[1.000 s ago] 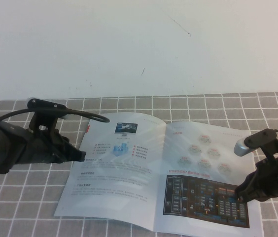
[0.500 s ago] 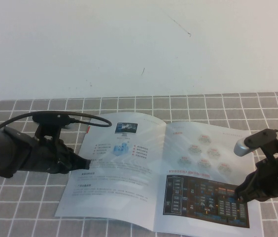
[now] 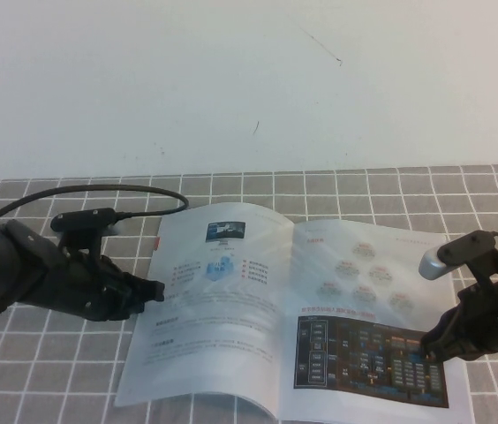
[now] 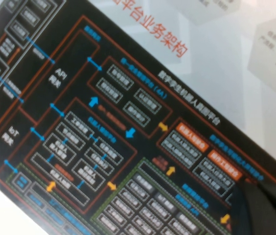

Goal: Close book
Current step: 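Close the open booklet and leave it lying on the table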

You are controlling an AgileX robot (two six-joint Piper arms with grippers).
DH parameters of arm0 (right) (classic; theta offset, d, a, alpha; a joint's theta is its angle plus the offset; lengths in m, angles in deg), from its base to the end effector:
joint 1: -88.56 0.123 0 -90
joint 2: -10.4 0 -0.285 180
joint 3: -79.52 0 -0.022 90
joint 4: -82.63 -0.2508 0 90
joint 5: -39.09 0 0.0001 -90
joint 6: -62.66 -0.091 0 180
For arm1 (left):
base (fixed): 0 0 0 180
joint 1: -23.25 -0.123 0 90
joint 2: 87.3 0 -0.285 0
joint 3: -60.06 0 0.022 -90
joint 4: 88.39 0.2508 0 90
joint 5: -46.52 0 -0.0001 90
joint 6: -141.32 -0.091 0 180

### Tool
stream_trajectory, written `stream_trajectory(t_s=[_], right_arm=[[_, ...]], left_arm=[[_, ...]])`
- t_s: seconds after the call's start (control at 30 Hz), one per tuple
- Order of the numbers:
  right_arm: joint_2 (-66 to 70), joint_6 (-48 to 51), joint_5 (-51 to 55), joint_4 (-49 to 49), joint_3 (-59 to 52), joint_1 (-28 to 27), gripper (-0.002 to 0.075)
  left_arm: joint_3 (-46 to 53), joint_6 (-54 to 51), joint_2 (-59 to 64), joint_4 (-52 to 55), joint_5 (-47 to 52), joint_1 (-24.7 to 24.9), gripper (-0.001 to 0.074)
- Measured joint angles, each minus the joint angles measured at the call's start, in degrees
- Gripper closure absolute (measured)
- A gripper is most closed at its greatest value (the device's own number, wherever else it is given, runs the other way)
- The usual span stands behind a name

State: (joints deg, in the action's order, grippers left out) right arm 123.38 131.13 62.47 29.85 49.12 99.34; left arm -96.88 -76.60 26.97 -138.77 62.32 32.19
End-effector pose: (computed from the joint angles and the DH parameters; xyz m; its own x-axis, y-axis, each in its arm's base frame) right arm 0.2999 0.0864 0.1171 -0.7750 -0.4473 -0.4465 -0.5618 0.8112 0.1625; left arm 0.3437 -0.0735 0.1382 -0.8692 -0.0584 -0.4910 0.0935 0.9556 -0.2793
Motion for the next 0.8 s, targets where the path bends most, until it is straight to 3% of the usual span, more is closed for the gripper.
stream_trajectory(t_s=[0.3, 0.57, 0.7, 0.8], right_arm=[[0.0, 0.2, -0.2, 0.0, 0.0, 0.0, 0.0729], [1.8, 0.2, 0.4, -0.4, 0.4, -0.1, 0.0729], [2.0, 0.7, 0.5, -0.7, 0.8, -0.1, 0.0729], [2.5, 1.2, 1.0, -0.8, 2.0, -0.1, 0.0729]], left_arm=[[-0.1, -0.5, -0.3, -5.1, 8.3, 6.5, 0.0739], [0.1, -17.5, 0.4, -29.5, 14.6, 13.6, 0.0739], [0.2, -27.7, 0.4, -43.1, 21.1, 14.4, 0.0739], [-0.3, -32.2, 0.4, -45.8, 24.7, 14.5, 0.0739]])
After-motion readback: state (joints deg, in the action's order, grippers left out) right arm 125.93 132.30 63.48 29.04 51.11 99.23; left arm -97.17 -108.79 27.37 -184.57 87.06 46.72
